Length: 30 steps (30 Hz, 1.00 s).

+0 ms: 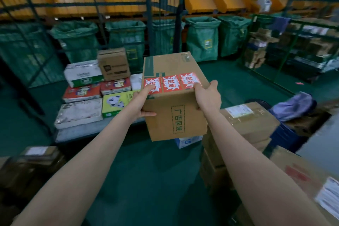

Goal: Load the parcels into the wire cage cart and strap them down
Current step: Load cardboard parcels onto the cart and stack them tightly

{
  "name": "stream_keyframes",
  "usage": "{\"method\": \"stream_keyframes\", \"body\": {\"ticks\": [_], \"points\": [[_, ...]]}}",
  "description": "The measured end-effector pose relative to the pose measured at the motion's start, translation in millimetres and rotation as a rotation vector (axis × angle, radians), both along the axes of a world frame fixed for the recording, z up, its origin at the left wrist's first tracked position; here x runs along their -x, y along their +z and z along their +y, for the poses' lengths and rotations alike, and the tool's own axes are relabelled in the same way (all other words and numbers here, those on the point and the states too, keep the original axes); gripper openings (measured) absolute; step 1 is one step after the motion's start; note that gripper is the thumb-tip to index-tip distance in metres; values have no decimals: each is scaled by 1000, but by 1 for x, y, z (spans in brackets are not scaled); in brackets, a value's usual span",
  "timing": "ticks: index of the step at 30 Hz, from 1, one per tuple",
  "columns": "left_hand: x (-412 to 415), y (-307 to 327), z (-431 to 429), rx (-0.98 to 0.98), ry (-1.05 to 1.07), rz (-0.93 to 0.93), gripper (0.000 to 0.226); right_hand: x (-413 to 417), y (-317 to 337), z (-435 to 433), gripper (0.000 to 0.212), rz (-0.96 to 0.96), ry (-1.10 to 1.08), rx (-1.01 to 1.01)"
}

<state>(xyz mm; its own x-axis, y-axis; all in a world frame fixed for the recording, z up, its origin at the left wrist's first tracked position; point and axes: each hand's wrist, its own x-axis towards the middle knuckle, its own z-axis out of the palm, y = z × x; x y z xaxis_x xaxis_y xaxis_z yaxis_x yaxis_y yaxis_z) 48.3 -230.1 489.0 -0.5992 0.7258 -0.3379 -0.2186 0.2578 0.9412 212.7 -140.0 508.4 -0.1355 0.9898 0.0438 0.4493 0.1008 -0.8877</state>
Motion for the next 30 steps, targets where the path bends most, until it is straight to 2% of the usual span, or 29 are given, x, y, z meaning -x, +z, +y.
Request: {"method": "stream_keyframes", "body": {"ticks": [8, 16, 26, 30], "points": [[84, -22, 22, 24, 89, -35, 79, 92, -18, 41, 35, -27, 120, 30], [173, -31, 114, 32, 148, -18, 76, 191, -30, 145, 47, -16, 170, 80], [280, -51, 218, 55, 258, -37, 85, 311, -44, 259, 44, -74, 211, 97], [354, -65, 262, 62, 246, -59, 86, 382, -58, 305, 45, -103, 203, 127]]}}
